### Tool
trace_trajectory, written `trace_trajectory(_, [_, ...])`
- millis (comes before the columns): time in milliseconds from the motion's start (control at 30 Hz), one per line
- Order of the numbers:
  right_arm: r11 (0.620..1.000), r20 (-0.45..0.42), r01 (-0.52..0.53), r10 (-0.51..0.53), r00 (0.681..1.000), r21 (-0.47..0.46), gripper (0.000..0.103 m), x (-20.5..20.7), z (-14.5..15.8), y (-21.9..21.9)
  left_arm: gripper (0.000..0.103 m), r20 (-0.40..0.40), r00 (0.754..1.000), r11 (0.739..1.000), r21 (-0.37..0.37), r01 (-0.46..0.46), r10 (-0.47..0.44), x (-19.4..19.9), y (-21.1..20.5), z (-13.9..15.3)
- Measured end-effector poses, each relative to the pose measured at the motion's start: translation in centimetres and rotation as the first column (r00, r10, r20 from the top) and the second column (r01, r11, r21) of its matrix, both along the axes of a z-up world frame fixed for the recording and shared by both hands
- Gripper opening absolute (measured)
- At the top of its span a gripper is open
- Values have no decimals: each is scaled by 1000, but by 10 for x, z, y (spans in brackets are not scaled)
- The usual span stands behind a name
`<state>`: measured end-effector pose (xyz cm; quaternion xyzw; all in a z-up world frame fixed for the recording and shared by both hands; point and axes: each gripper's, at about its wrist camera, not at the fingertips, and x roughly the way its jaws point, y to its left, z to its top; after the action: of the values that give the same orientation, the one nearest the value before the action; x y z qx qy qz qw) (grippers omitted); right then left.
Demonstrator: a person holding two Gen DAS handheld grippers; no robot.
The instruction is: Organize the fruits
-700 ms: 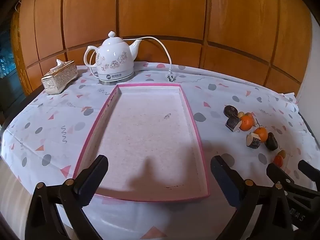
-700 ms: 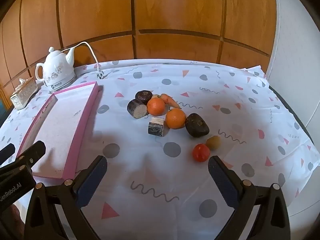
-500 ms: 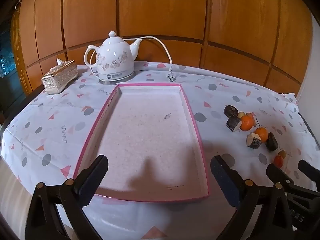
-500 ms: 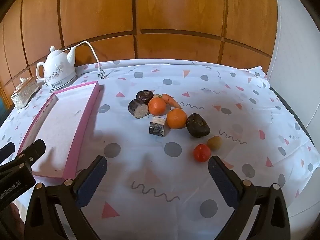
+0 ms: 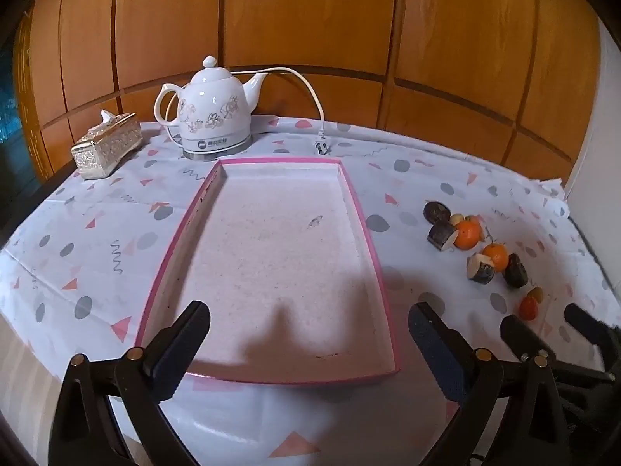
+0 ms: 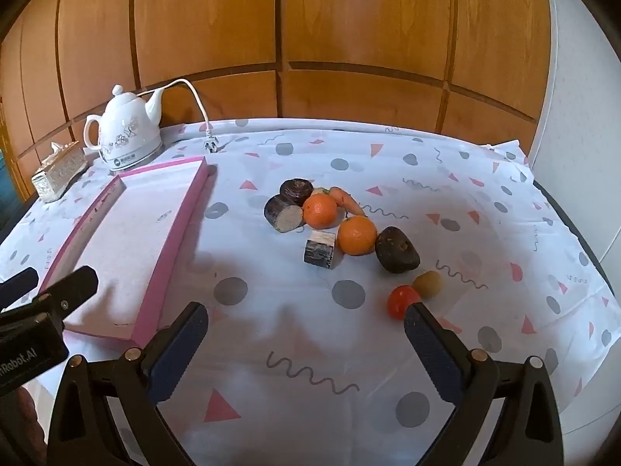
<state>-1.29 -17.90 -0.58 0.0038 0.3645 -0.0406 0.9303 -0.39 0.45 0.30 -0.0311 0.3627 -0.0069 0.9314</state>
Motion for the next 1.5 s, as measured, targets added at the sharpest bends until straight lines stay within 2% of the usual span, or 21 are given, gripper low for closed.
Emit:
trace_trajectory(167, [1000, -2, 15, -15, 1000, 22, 103, -2, -1, -7, 103, -8, 1000, 999, 34, 4, -4, -6, -2, 1])
trace_trajectory(367, [1000, 7, 13, -13, 1000, 3, 103, -7, 2, -6, 103, 5, 1000, 1000, -3, -2, 2, -7, 1, 4])
trace_trajectory(600, [999, 21, 32, -31, 999, -5, 103, -11, 7, -9, 103, 8, 1000, 1000, 15, 21, -21, -11, -2, 3])
trace_trajectory(867, [1000, 15, 19, -19, 1000, -17, 103, -12, 6, -3, 103, 11, 1000, 1000, -14, 21, -21, -12, 5, 2])
trace_trajectory(1500, [1000, 7, 24, -24, 1000, -7, 103, -12, 6, -9, 103, 7, 999, 999, -14, 35, -35, -10, -1, 2])
